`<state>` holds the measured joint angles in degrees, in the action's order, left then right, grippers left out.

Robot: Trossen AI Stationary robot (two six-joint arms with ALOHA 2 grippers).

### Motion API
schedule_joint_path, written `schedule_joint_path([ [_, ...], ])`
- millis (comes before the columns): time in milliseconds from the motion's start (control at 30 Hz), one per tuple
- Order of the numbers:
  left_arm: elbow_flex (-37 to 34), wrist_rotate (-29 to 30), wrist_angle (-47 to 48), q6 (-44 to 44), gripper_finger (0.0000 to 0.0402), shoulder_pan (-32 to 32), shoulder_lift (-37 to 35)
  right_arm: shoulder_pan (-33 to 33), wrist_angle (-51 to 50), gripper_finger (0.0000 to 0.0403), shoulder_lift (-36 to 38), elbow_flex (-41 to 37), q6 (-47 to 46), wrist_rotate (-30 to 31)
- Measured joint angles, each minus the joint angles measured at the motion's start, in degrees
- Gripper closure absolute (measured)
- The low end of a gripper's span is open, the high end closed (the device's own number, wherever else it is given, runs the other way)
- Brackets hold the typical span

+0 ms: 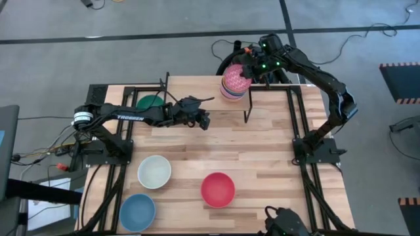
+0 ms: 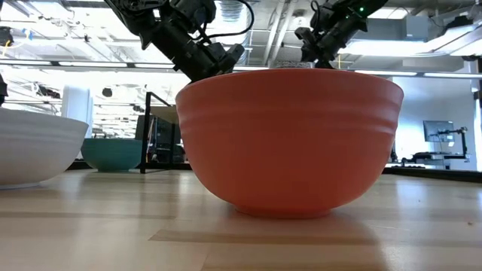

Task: Place and stack bowls onto a shelf
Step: Stack the red patterned bowl on top of the yellow patterned bowl on the shelf

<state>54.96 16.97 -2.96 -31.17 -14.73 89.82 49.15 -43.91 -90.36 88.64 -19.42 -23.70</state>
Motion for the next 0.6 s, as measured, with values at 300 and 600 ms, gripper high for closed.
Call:
schedule_joint_path([
  [300, 0.0, 0.2, 0.1, -0.4, 0.0287, 0.5, 0.0, 0.1, 0.7, 0.0264, 0.1, 0.0, 0.1, -3.8],
  [600, 0.0, -0.6, 2.0, -1.4, 0.0287, 0.5, 0.0, 0.0, 2.1, 0.0266, 0.5, 0.0, 2.7, -5.3],
])
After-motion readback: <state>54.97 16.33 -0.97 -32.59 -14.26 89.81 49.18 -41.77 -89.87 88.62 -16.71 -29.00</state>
